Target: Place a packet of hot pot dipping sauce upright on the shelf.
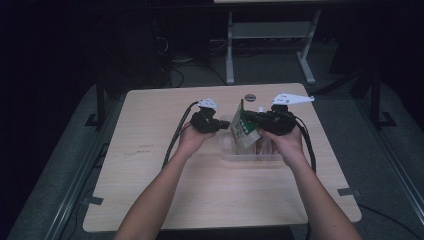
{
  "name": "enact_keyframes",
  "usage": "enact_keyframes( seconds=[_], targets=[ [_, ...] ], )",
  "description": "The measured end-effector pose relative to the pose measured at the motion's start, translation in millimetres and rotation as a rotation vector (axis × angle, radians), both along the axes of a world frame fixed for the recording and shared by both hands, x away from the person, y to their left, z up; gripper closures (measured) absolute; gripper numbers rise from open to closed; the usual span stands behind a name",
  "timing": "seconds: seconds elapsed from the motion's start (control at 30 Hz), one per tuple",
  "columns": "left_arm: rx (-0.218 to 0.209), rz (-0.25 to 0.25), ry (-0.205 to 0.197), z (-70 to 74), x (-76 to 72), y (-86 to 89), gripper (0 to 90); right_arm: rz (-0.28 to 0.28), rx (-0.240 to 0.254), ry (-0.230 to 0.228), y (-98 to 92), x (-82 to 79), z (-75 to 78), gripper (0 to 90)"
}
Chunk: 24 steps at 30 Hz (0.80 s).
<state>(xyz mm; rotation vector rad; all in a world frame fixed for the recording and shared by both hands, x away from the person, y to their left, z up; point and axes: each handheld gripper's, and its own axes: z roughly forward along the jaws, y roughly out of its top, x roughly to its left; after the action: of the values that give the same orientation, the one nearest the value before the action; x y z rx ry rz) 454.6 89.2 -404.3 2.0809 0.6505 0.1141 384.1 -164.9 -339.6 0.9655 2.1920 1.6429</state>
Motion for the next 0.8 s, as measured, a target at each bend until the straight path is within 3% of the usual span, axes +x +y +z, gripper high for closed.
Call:
enact_keyframes(
  seconds=[0.2,0.43,0.63,0.8],
  targets=[
    [0.005,-0.014,-0.003,6.1,-4.3,8.3,89.7,0.001,0.015,-0.014,-3.4,-1.8,4.8,73.2],
    [-0.034,-0.051,0.045,21.7,-19.9,31.4,81.2,0.012,-0.044,-0.003,-16.2,-20.3,11.4,47.9],
    [-0.028,-0.069,0.072,28.0,-40.3,54.2,72.6,0.034,-0.068,0.002,-22.0,-34.5,8.0,42.4],
    [0.007,-0.064,0.073,27.6,-59.7,72.3,61.9,0.051,-0.107,0.004,-26.2,-48.2,-1.9,38.5]
  ],
)
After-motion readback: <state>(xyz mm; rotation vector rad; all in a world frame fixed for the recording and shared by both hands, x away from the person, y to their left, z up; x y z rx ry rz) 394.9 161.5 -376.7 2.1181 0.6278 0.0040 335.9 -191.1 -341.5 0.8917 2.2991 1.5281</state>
